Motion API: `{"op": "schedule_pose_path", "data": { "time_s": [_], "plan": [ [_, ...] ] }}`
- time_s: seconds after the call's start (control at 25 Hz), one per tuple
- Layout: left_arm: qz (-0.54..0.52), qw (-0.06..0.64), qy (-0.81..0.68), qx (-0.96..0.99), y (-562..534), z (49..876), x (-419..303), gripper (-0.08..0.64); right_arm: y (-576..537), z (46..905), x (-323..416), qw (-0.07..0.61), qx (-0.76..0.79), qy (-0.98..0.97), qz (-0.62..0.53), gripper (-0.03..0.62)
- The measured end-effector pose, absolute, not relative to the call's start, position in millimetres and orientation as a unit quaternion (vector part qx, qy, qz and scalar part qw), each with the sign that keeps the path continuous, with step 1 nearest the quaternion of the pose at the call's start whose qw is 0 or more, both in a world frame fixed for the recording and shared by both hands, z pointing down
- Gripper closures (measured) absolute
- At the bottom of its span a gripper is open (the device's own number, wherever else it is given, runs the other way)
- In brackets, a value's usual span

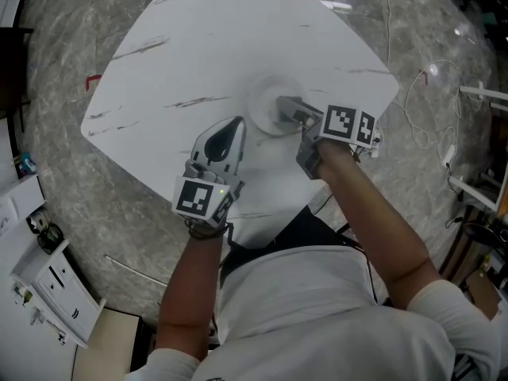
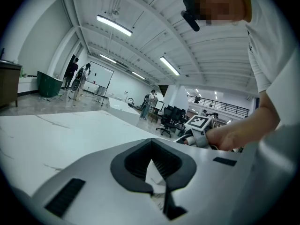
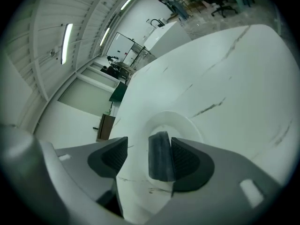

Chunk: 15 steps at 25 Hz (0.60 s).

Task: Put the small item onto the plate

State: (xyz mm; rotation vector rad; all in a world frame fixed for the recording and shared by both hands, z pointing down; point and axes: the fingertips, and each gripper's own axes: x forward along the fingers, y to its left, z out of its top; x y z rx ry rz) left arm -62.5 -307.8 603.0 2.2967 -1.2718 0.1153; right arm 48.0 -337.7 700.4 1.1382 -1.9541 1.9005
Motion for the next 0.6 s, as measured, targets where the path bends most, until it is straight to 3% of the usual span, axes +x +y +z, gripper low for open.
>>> {"op": "schedule_pose_path", "data": {
  "time_s": [0.36,0.6],
  "plan": [
    [0.026,0.241,-0.467,0.851,-281.8,584.1,-73.2,0.554,-330.5,707.2,55.9,0.179,0.410,-0.687,0.572,0.318],
    [0.026,0.229,-0.465,0.855,-268.8,563.4,-84.2,0.554,-333.0,681.1,63.3,0.164,0.430,-0.694,0.555,0.318]
  ]
}}
